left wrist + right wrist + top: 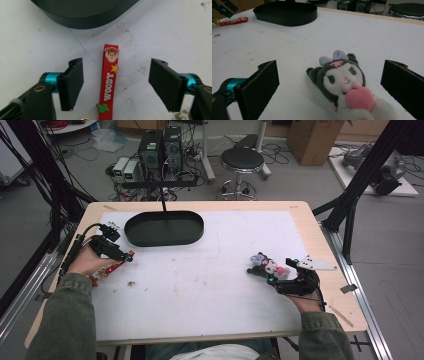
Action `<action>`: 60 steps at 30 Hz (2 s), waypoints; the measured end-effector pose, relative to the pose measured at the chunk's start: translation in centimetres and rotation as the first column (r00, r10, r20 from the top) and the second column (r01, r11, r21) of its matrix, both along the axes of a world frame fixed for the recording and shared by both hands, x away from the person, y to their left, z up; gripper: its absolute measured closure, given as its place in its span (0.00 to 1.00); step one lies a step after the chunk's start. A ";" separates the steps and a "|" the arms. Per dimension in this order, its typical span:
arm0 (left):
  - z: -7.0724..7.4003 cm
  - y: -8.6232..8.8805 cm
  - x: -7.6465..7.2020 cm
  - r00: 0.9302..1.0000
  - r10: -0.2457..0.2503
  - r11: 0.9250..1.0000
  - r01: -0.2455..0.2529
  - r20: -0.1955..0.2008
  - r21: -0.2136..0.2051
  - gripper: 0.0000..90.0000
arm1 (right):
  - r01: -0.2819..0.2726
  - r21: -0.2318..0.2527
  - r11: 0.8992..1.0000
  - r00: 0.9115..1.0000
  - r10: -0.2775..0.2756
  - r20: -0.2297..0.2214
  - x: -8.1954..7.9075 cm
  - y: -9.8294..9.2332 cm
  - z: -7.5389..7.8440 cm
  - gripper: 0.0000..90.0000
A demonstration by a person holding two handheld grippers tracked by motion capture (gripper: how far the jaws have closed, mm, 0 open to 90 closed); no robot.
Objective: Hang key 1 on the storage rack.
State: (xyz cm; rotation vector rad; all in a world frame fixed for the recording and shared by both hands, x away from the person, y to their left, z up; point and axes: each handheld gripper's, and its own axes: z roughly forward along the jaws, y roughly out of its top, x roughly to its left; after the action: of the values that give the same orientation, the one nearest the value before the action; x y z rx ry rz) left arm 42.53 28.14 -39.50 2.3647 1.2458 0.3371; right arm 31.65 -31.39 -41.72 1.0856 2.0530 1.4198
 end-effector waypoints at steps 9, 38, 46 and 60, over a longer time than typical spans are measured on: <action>-0.8 -0.5 0.3 1.000 0.014 0.999 -0.014 -0.008 0.047 0.57 | 0.008 -0.001 1.000 1.000 -0.008 -0.002 -0.1 -0.1 0.0 0.01; 0.7 0.3 -0.8 1.000 0.012 0.996 -0.014 -0.022 -0.090 0.83 | 0.006 -0.006 1.000 1.000 -0.006 -0.005 -0.2 -0.1 0.0 0.01; 3.5 1.1 -2.7 0.995 -0.001 0.979 0.022 0.102 -0.201 0.83 | 0.012 0.001 1.000 1.000 -0.012 -0.004 -0.3 -0.1 0.0 0.01; 7.8 2.8 -3.5 0.979 0.043 0.972 0.005 0.202 -0.233 0.83 | 0.013 0.005 1.000 1.000 -0.013 -0.005 -0.1 0.0 0.1 0.01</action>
State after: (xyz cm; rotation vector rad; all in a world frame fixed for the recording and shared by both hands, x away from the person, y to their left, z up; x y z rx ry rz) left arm 39.05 30.95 -31.70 2.0641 1.1442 0.4068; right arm 31.57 -31.42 -41.67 1.1037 2.0424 1.4182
